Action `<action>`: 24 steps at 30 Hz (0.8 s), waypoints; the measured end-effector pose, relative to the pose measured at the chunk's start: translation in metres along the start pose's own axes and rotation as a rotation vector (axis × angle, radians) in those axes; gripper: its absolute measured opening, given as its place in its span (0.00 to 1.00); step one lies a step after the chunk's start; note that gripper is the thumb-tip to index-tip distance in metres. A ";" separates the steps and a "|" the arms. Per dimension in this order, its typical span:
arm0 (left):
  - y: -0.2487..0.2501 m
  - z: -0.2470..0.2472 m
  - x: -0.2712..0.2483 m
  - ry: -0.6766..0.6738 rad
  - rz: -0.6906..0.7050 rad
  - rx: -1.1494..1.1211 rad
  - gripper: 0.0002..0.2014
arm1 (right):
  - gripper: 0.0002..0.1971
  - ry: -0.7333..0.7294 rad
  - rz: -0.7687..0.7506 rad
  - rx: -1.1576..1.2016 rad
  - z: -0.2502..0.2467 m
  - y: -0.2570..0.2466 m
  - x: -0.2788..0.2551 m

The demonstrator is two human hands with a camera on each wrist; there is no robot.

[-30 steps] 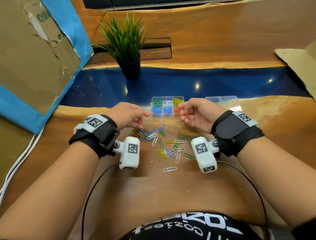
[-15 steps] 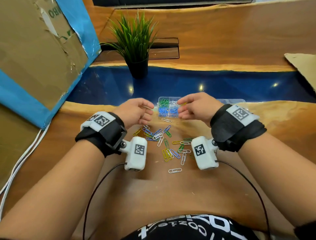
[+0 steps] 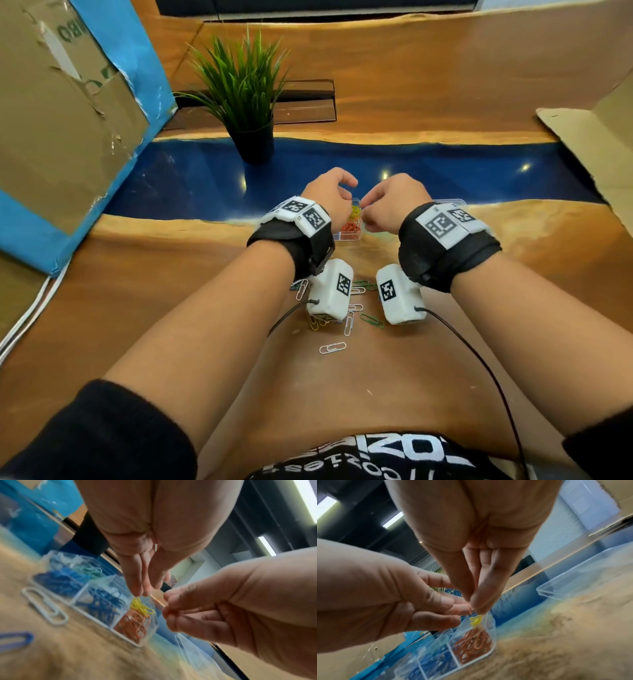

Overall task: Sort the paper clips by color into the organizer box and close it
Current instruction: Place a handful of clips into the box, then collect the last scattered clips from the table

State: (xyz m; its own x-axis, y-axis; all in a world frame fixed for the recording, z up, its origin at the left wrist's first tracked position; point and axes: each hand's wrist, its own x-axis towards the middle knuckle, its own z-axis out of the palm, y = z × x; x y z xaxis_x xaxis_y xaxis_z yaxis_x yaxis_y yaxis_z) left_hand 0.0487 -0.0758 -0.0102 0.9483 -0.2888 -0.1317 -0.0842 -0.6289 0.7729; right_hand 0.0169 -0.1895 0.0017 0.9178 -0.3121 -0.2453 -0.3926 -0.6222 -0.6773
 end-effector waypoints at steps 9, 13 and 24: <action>-0.015 -0.017 -0.010 -0.008 0.017 -0.092 0.14 | 0.13 -0.092 -0.017 -0.080 -0.007 0.015 -0.002; -0.023 -0.031 -0.024 -0.035 0.099 0.126 0.09 | 0.15 -0.152 -0.180 -0.193 -0.005 0.018 -0.007; -0.036 -0.041 -0.060 -0.211 0.070 0.424 0.03 | 0.15 -0.170 -0.347 -0.376 -0.001 0.010 -0.020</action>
State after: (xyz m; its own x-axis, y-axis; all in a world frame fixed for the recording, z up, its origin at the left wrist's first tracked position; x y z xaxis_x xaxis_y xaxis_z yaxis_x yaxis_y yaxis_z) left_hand 0.0070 -0.0060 -0.0047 0.8566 -0.4538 -0.2456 -0.3048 -0.8290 0.4688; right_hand -0.0054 -0.1896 0.0005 0.9817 0.0583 -0.1814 -0.0304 -0.8919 -0.4513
